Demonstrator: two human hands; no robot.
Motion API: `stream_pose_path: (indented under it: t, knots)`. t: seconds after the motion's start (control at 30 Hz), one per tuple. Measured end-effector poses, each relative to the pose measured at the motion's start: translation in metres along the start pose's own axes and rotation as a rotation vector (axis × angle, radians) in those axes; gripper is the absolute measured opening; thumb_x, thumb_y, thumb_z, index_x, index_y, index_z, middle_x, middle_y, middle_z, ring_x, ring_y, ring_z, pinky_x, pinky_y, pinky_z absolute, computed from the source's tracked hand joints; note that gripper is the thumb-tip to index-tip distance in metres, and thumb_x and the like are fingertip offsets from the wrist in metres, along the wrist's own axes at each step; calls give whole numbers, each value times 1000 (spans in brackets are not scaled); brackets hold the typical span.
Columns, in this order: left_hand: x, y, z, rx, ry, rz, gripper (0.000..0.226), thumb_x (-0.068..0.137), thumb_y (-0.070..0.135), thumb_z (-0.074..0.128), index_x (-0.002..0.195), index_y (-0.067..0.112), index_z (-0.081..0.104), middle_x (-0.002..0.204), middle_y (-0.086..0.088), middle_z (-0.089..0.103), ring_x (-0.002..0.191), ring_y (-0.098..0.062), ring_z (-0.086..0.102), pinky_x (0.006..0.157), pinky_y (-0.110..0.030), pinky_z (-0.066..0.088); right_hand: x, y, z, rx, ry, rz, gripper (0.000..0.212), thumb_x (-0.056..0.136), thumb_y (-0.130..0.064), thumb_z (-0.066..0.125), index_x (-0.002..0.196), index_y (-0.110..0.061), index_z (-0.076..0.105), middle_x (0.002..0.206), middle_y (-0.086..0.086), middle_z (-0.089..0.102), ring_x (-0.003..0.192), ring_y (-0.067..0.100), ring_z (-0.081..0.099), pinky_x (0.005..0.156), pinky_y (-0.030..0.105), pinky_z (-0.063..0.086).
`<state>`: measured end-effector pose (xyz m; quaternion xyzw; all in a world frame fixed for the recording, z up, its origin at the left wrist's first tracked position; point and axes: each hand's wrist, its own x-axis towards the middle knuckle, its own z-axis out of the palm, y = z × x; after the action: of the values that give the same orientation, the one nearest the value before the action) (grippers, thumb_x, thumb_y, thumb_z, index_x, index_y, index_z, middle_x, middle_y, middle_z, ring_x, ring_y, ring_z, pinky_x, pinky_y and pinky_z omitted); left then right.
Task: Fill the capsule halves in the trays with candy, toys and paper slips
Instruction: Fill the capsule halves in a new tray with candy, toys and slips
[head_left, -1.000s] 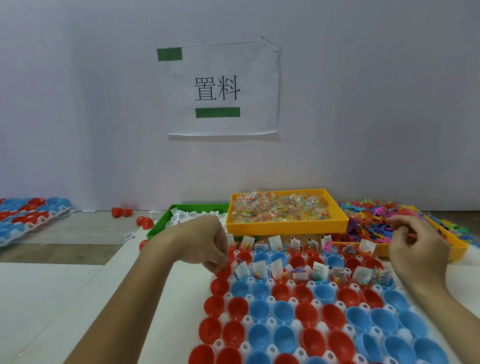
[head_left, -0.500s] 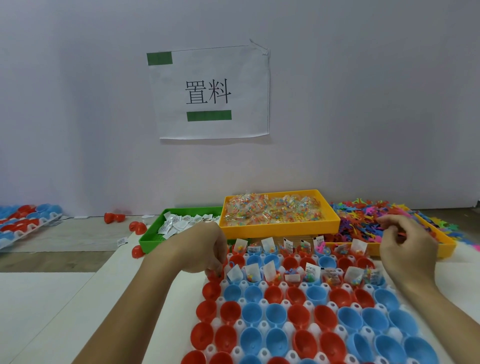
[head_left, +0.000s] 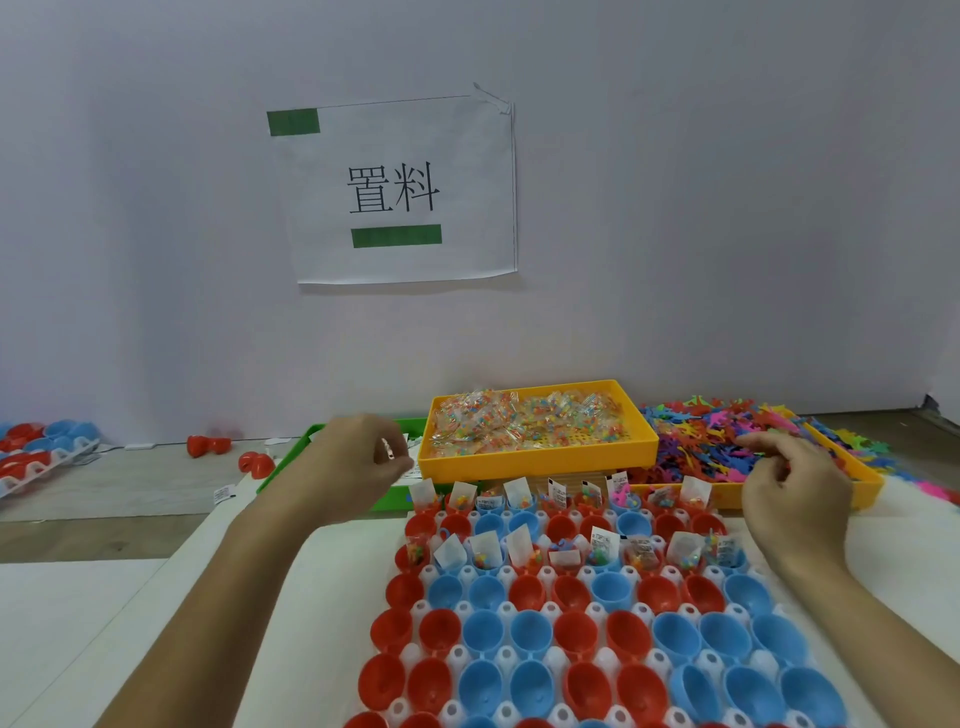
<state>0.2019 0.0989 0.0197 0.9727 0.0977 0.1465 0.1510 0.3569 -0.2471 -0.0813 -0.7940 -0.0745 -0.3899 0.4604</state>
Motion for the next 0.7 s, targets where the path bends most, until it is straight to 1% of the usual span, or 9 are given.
stream_pose_path:
  t: [0.1,0.17,0.23,0.27,0.33,0.4,0.47,0.57,0.7]
  knots:
    - [3,-21,7,-47,167,-121,21,96,7,53,95,15,72,102,-6,72,81,-17,62,70,-24,44,0,0,0,-9,-6,15,31,90,12,45,103,0,71,102,19,70,100,35,60,85,52,51]
    - [4,-31,17,-41,148,-162,33,98,3,43,113,13,71,123,-8,67,102,-21,63,84,-27,46,0,0,0,-15,-10,23,31,90,12,45,103,0,71,102,19,69,100,35,59,84,53,51]
    - [4,-38,29,-42,70,-199,35,102,13,40,126,21,64,139,-3,58,122,-22,55,98,-32,43,-1,0,1,-21,-14,28,31,90,11,46,103,0,71,103,20,69,100,36,59,84,54,51]
    - [4,-40,37,-8,16,-218,35,104,22,37,129,27,61,143,2,54,127,-22,51,105,-39,39,0,0,1,-22,-16,31,31,90,11,45,104,0,71,103,20,69,100,36,59,84,54,51]
    - [5,-42,50,121,-95,-248,37,105,36,30,127,35,59,138,8,56,127,-19,48,107,-48,28,0,1,1,-22,-20,40,30,91,9,45,104,0,71,103,20,69,101,36,59,85,55,51]
    - [5,-43,59,180,-118,-262,41,104,41,24,107,33,64,117,7,64,112,-17,52,99,-48,24,0,1,1,-22,-23,45,30,92,8,45,103,-1,71,103,19,69,102,36,58,86,56,50]
    - [5,-42,61,177,-99,-273,46,103,48,22,92,32,63,103,9,64,104,-15,53,97,-49,25,0,0,1,-20,-25,50,29,92,8,45,102,-1,71,102,18,69,101,36,58,85,56,50]
    - [7,-39,62,176,-85,-275,50,102,53,22,83,30,62,96,9,62,96,-13,51,98,-49,25,0,-1,1,-17,-27,62,29,93,7,45,102,-2,71,103,18,69,102,35,58,86,55,50]
    - [8,-38,61,197,-65,-275,52,102,54,26,73,23,58,90,8,57,94,-15,48,97,-50,31,0,-2,0,-19,-27,62,29,93,7,45,102,-1,71,102,19,69,103,36,57,85,51,49]
